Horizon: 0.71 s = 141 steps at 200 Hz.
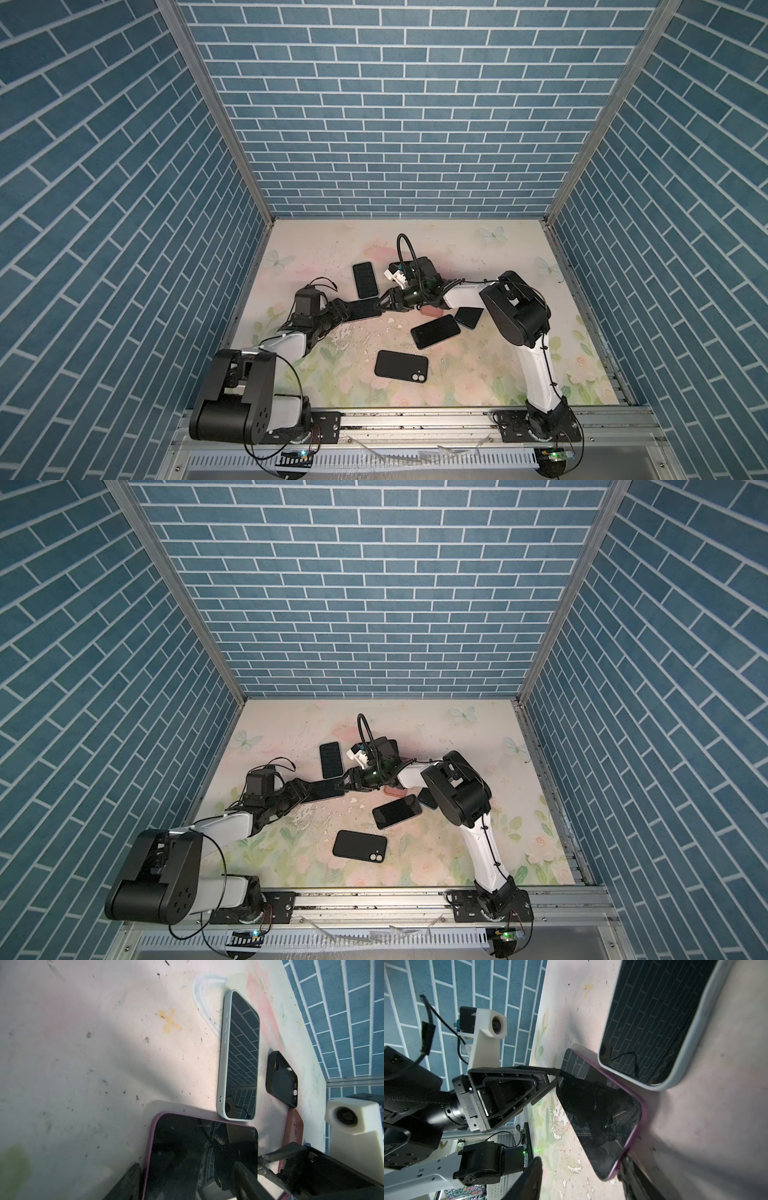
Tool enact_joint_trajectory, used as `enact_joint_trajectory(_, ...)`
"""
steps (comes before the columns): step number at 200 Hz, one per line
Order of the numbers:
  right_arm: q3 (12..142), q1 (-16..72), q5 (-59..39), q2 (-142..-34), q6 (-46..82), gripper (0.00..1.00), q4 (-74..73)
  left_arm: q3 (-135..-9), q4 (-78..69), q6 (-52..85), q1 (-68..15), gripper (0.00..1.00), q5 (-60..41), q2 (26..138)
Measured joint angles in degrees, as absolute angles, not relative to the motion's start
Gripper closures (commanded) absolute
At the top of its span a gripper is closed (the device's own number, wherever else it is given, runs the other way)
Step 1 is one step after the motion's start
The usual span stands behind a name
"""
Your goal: Put the phone into the phone case
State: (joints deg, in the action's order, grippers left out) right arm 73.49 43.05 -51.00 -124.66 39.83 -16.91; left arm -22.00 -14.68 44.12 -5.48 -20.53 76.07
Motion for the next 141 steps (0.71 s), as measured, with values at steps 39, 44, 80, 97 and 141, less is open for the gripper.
enact_joint_trajectory(39,73.5,42.9,-48.9,-124.6,38.5,0.40,-13.8,-21.9,-15.0,44.8,-5.6,0.34,-22.4,73.1)
enact_joint_trajectory(44,73.5,42.9,-48.7,-124.6,38.4,0.40,-13.4,-21.9,-15.2,44.9,-5.6,0.35,-22.6,72.5)
enact_joint_trajectory(80,74.3,43.0,-48.1,-124.6,36.0,0.41,-11.0,-21.9,-16.9,45.8,-6.3,0.40,-24.6,68.6)
enact_joint_trajectory(97,74.3,43.0,-48.0,-124.6,35.5,0.41,-10.6,-21.9,-17.7,46.1,-7.7,0.44,-26.6,67.9)
enact_joint_trajectory(141,74.3,43.0,-47.8,-124.6,34.2,0.42,-10.3,-21.9,-17.8,46.8,-8.8,0.58,-29.0,68.0)
